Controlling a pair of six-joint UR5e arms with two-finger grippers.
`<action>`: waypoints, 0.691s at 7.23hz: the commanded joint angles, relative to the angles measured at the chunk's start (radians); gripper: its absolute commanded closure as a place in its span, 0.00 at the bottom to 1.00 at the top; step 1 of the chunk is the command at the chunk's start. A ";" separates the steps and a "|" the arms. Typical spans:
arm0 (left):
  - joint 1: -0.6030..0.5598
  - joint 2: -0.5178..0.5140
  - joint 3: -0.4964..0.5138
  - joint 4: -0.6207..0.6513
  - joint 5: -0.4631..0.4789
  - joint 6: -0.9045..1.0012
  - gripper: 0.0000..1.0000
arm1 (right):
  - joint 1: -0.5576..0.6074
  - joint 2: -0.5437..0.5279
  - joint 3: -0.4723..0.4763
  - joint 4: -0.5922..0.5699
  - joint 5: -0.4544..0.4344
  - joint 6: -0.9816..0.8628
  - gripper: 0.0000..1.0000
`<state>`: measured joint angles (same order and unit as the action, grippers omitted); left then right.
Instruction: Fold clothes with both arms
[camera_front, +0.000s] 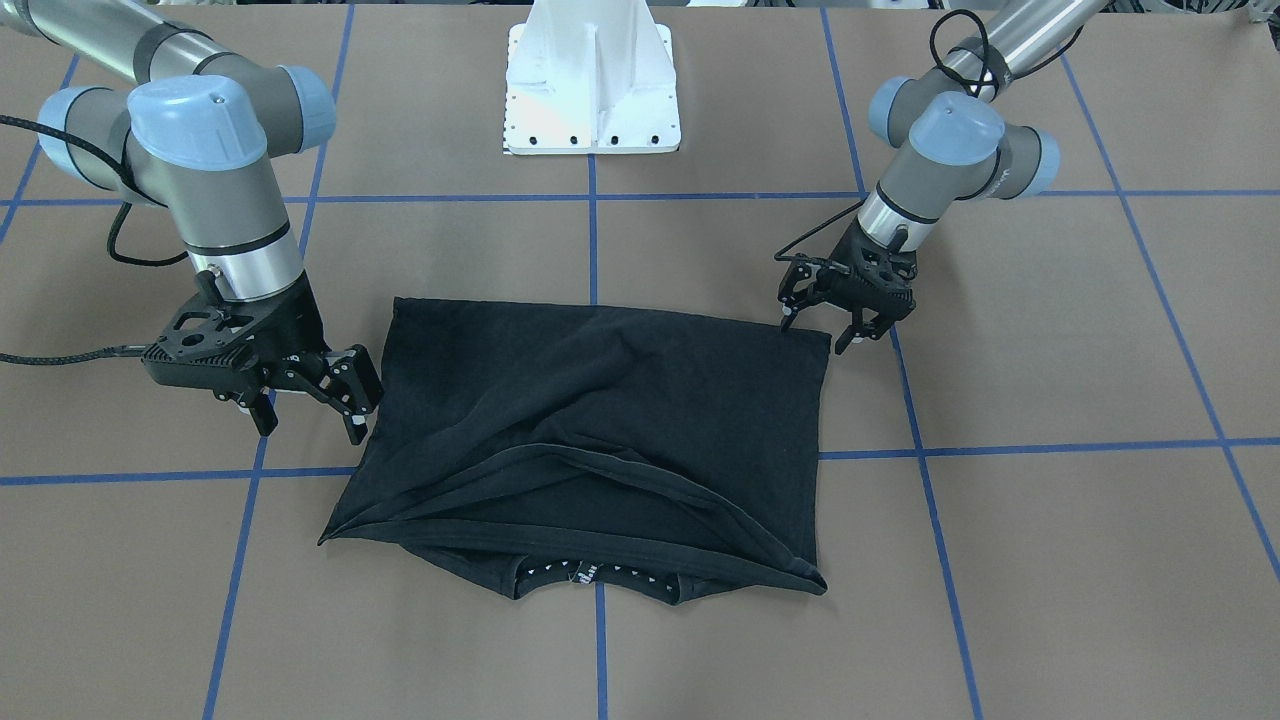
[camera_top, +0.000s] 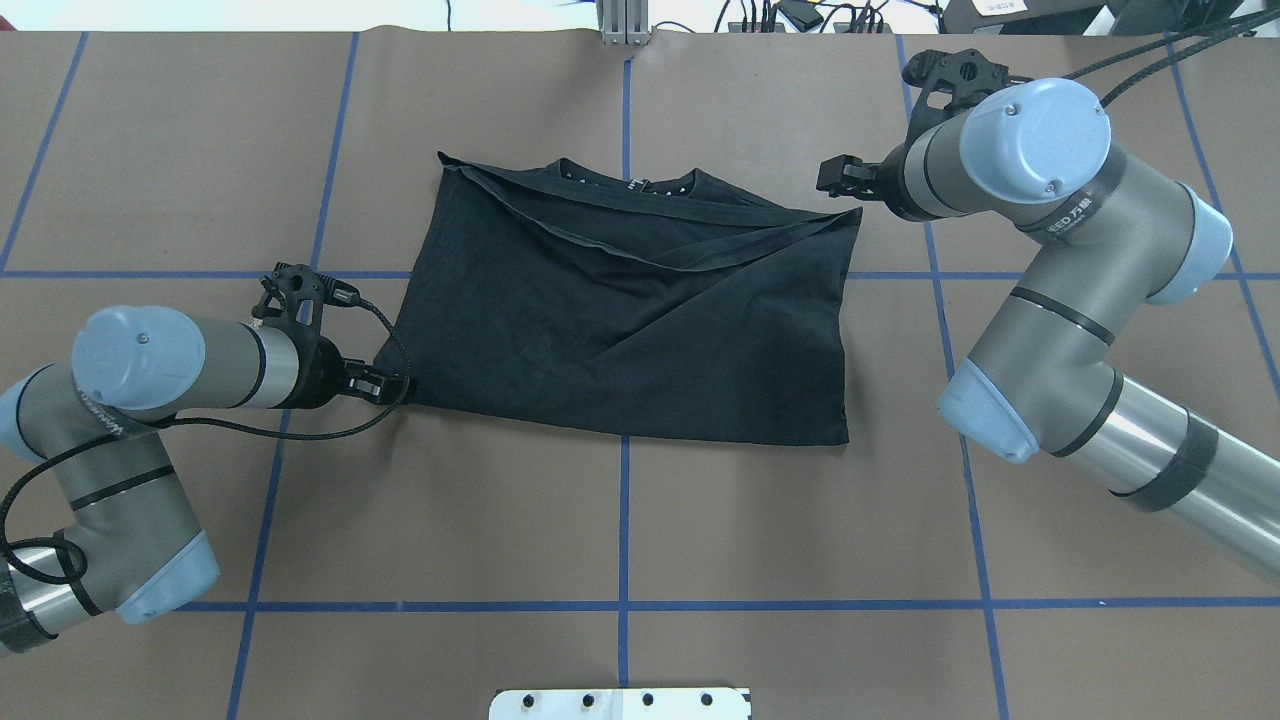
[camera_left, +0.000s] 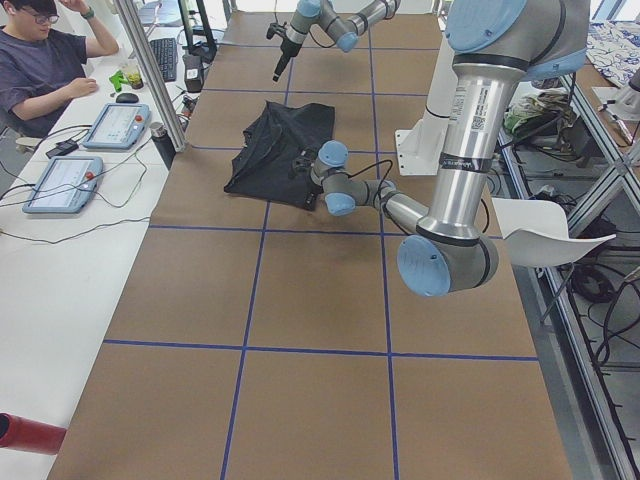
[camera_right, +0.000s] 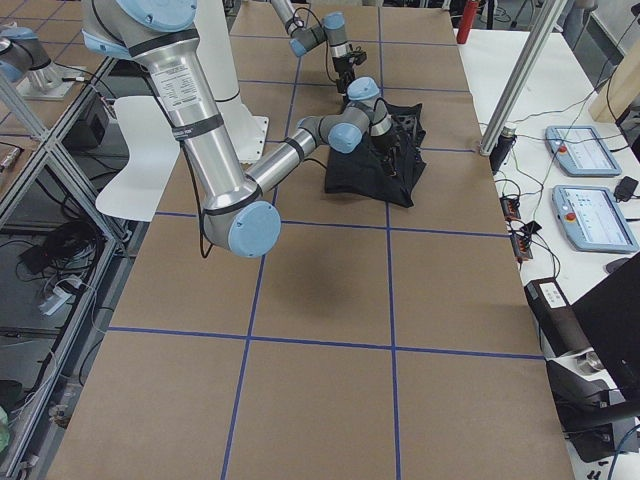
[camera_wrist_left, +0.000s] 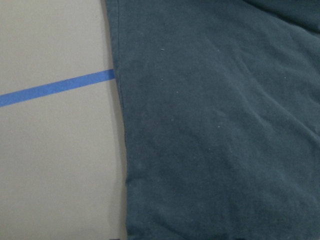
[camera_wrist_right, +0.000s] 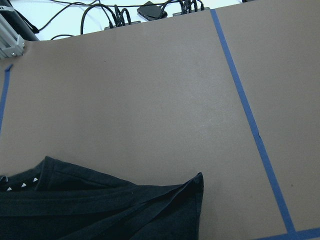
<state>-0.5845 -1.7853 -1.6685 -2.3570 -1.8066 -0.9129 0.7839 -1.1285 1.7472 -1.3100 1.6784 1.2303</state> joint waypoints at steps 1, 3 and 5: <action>0.000 0.001 0.012 0.001 0.000 0.003 0.19 | 0.000 0.001 0.000 0.000 -0.002 0.000 0.00; 0.000 0.000 0.023 -0.001 0.001 0.003 0.35 | 0.000 0.001 -0.002 0.000 -0.002 0.000 0.00; 0.000 -0.002 0.012 -0.001 0.000 -0.001 0.89 | 0.000 0.001 0.000 0.000 -0.002 0.000 0.00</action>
<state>-0.5844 -1.7865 -1.6493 -2.3577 -1.8065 -0.9114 0.7832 -1.1275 1.7468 -1.3100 1.6767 1.2303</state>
